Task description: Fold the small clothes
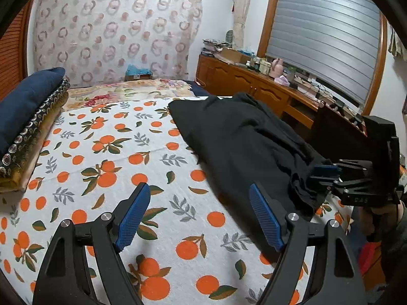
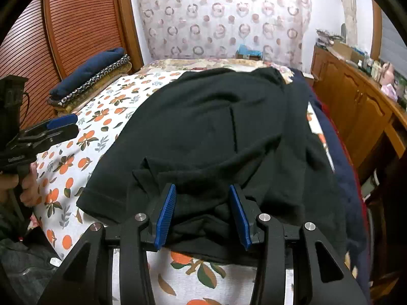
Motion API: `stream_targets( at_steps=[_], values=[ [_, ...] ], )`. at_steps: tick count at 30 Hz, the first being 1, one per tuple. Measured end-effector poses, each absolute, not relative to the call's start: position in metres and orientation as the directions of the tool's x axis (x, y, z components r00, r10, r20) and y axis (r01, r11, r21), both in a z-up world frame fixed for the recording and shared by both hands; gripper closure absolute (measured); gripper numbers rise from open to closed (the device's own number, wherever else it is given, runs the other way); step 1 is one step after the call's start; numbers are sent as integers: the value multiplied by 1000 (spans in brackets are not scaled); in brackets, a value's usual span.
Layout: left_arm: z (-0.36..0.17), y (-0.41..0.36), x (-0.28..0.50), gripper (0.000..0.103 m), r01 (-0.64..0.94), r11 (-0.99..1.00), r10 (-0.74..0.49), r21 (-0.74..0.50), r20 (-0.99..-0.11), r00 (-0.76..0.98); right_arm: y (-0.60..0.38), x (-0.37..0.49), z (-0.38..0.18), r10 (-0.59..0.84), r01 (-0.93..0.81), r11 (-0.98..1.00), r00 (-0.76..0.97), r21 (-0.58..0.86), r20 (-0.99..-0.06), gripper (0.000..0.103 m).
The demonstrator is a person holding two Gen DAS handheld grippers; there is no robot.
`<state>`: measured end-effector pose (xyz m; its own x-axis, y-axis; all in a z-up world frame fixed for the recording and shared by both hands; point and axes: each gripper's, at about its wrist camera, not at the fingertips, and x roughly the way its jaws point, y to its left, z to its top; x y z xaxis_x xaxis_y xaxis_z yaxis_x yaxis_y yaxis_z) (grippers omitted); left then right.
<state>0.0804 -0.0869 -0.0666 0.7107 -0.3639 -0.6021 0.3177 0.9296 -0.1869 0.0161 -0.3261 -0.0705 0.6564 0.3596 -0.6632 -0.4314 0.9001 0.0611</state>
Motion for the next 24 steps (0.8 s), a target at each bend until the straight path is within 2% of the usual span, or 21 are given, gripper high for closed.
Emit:
stream_targets(
  at_steps=[4, 6, 7, 8, 14, 18, 24],
  values=[
    [-69, -90, 80, 22, 321, 928, -366, -188, -612, 701, -327, 19, -69, 370, -435, 898, 662, 67, -652, 58],
    [-71, -92, 80, 22, 327, 925, -373, -192, -620, 691, -329, 20, -69, 386, -448, 891, 664, 72, -640, 71],
    [-73, -94, 79, 22, 329, 925, -373, -191, -623, 687, -325, 21, -73, 389, -452, 889, 664, 71, -638, 87],
    [-73, -95, 79, 22, 331, 925, -373, -189, -625, 686, -328, 21, -72, 387, -451, 890, 670, 66, -633, 96],
    [-74, -103, 78, 22, 346, 920, -379, -183, -635, 673, -344, 2, -56, 398, -428, 901, 746, 73, -534, 100],
    [-72, -108, 75, 22, 360, 916, -385, -175, -637, 669, -374, -14, -34, 364, -396, 917, 784, 46, -503, 100],
    [-70, -116, 72, 22, 381, 910, -393, -166, -640, 660, -406, -26, -33, 264, -324, 946, 812, -25, -521, 100]
  ],
)
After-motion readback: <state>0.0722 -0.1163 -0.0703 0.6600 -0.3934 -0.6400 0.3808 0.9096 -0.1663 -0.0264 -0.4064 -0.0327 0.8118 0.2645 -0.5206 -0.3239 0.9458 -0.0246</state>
